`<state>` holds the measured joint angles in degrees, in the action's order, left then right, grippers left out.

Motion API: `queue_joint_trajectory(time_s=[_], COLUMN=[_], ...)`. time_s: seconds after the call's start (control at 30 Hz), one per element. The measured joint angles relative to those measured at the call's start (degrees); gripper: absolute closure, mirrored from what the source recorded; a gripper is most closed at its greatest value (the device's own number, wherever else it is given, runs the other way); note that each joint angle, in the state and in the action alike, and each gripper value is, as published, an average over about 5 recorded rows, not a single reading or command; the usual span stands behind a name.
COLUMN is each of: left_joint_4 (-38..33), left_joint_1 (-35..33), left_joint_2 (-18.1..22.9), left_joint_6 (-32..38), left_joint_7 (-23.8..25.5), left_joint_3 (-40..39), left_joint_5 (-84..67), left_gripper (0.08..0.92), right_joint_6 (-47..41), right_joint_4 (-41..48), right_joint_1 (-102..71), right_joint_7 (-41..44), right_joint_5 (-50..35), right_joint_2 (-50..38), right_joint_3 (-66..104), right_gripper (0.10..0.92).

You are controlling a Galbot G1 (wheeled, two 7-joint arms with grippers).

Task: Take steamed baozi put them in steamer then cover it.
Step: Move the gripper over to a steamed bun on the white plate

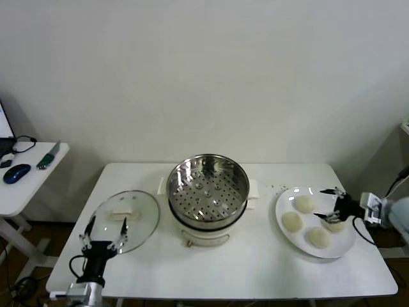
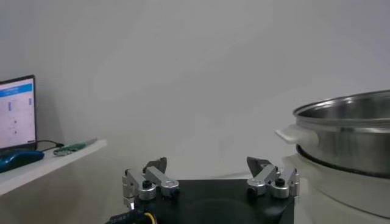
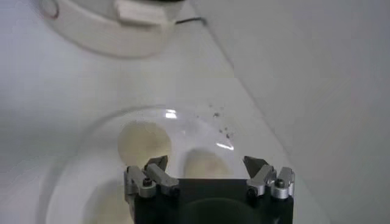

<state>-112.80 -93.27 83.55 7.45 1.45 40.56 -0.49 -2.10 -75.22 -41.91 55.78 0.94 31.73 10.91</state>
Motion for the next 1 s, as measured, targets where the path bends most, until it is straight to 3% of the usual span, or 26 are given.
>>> queue_joint_trajectory(time_s=[0.43,1.0], left_joint_4=[0.2,0.9], left_joint_1=[1.5,2.8], left_joint_2=[-0.4,-0.7], left_joint_6=[-1.9,-3.3], left_joint_7=[0.0,-0.1], left_joint_3=[1.1,2.1], left_joint_5=[-0.2,-0.4], left_gripper=[0.177,0.177], right_joint_6=[4.0,7.4], right_joint_4=[20.2,38.0], right_joint_1=[33.4,44.4], right_joint_7=[12.1,14.7], right_joint_5=[7.8,13.0], right_joint_2=[5.7,18.8], right_joint_3=[-34.0,-48.3], right_gripper=[0.203,0.203])
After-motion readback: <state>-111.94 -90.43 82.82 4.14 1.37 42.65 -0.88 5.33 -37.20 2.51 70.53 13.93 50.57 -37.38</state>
